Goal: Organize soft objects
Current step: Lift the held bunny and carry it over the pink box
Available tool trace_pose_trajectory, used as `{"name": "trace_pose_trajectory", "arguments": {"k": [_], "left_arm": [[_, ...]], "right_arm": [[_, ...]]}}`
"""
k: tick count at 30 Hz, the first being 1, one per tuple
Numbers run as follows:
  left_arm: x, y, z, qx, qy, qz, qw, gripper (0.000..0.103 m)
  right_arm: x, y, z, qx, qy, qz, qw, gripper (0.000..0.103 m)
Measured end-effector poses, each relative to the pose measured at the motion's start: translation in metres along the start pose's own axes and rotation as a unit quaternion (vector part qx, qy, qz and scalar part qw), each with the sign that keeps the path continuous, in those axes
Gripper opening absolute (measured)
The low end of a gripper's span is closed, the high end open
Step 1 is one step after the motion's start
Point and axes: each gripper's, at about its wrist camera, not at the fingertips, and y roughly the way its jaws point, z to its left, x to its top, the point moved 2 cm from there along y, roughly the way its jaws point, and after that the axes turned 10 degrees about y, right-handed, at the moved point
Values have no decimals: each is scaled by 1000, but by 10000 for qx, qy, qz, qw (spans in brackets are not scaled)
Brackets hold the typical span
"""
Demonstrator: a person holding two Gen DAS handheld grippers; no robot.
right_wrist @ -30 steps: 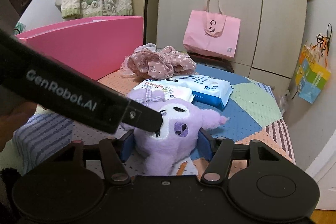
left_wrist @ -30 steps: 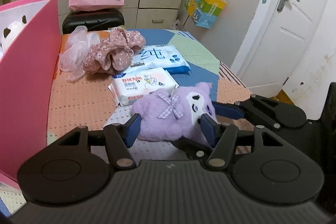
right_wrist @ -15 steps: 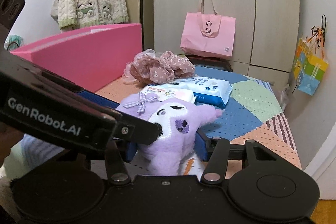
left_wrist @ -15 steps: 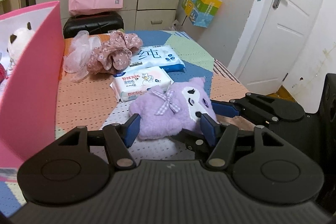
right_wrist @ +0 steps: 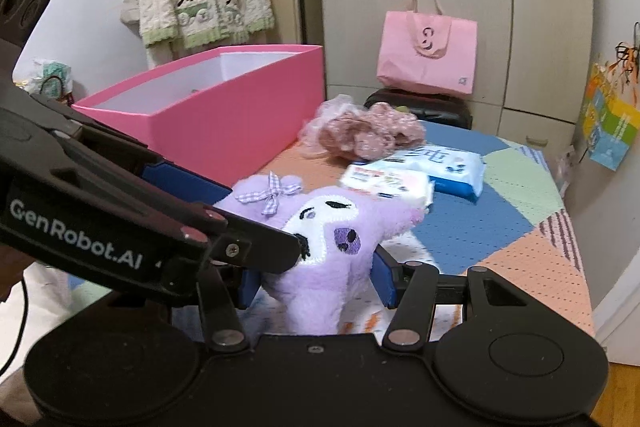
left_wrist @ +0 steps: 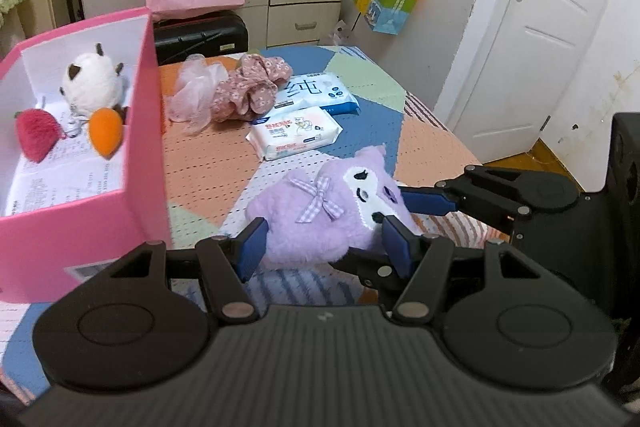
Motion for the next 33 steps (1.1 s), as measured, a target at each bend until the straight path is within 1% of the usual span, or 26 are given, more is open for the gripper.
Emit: {"name": "trace_pose_trajectory", "arguments": {"k": [7,9,13,17,21,24,29,33], "left_arm": [[-12,-31,13,79,-160,-10,9998,61],[-11,-41,17,125,-163,-41,9998,61],[-8,-63,27,232,-93,-234,9994,62],[-4,-80,39,292,-135,-198,9993,62],[0,-94,56,306,-294,16,9991,62],[1,-103,69,327,-415,104,9985,62],[5,-111,92,452,-548,34,9975,62],[13,-107,112,586,-614,-68,9964,62]], "right_arm": [[3,-10,34,159,-400,-21,9991,62],[6,-13,43,192,-502,-91,9985,62],[18,-20,62,247,-686,-303,9969,63],[31,-23,80,375,-861,-348,9950,63],[43,-22,100,515,-1051,-221,9929,65],[53,-18,111,674,-1143,-89,9911,65],[70,-6,127,791,-1194,14,9897,65],[87,12,133,870,-1107,129,9900,66]]}}
